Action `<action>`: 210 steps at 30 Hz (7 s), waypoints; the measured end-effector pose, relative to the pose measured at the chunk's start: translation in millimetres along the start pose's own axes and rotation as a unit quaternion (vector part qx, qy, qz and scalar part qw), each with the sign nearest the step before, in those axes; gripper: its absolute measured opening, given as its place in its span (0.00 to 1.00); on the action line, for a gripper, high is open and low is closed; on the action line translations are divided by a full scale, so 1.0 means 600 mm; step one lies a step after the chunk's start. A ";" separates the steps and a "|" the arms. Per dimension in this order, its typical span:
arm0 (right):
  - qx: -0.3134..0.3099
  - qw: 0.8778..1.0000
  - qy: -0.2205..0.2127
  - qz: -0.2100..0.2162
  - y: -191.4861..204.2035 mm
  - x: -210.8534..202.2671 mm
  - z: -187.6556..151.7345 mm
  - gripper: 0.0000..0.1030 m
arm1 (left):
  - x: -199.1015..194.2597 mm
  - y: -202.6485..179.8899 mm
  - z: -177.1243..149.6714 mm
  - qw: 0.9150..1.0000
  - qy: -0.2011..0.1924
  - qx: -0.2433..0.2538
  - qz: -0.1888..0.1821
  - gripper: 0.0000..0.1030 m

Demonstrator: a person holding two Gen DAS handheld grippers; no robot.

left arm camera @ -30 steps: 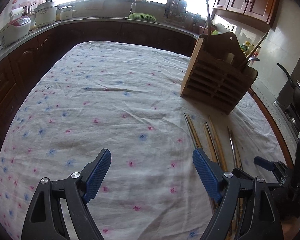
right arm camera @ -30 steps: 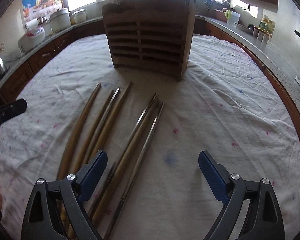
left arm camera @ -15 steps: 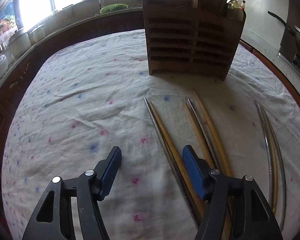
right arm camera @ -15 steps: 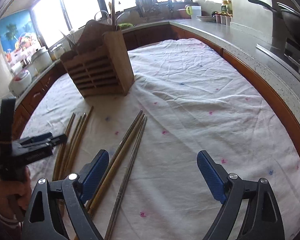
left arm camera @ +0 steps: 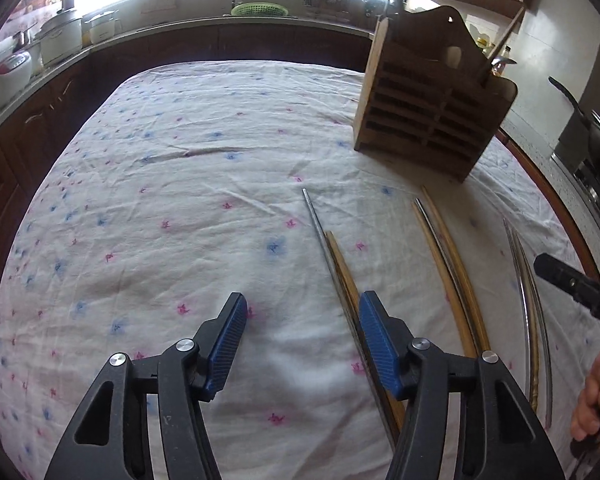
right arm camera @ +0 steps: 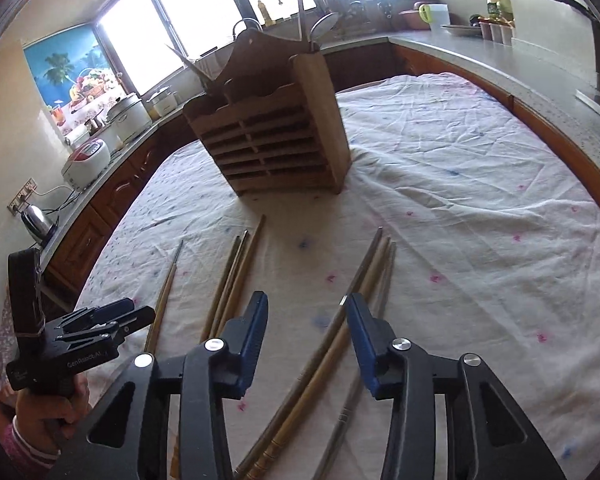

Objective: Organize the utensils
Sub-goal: 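Grasp a steel chopstick with the left gripper while the right gripper grasps a wooden one, then lift the held chopsticks and carry them above the wooden holder with both grippers, then lower the chopsticks into the wooden holder and open both grippers, then move both grippers back down to the chopsticks on the cloth, then grasp a wooden chopstick with the left gripper while the right gripper grasps another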

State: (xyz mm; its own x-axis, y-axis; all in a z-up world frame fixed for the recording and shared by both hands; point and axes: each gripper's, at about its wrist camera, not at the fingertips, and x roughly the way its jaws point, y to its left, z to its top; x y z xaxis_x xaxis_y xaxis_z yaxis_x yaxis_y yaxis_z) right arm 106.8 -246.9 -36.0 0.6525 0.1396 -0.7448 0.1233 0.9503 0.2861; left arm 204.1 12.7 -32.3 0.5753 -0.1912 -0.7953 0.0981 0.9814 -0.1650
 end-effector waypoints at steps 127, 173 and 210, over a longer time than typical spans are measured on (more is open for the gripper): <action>-0.019 0.956 -0.287 -0.055 0.015 -0.044 0.279 0.06 | 0.076 -0.070 0.319 0.959 -0.265 -0.046 -0.085 0.03; 0.057 0.978 -0.202 0.007 -0.021 -0.181 -0.025 0.97 | -0.182 0.061 -0.083 0.977 -0.168 -0.125 -0.042 0.85; 0.020 0.999 -0.030 -0.017 -0.018 0.000 0.013 0.26 | -0.047 -0.024 -0.010 0.999 -0.021 -0.043 -0.023 0.57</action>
State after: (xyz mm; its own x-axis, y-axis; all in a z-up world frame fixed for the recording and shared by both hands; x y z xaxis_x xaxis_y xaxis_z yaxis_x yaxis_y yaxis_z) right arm 111.2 -259.0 -34.5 0.6915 0.0886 -0.7169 0.1760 0.9419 0.2862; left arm 181.8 3.9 -10.8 0.6059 -0.2336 -0.7605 0.0568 0.9662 -0.2516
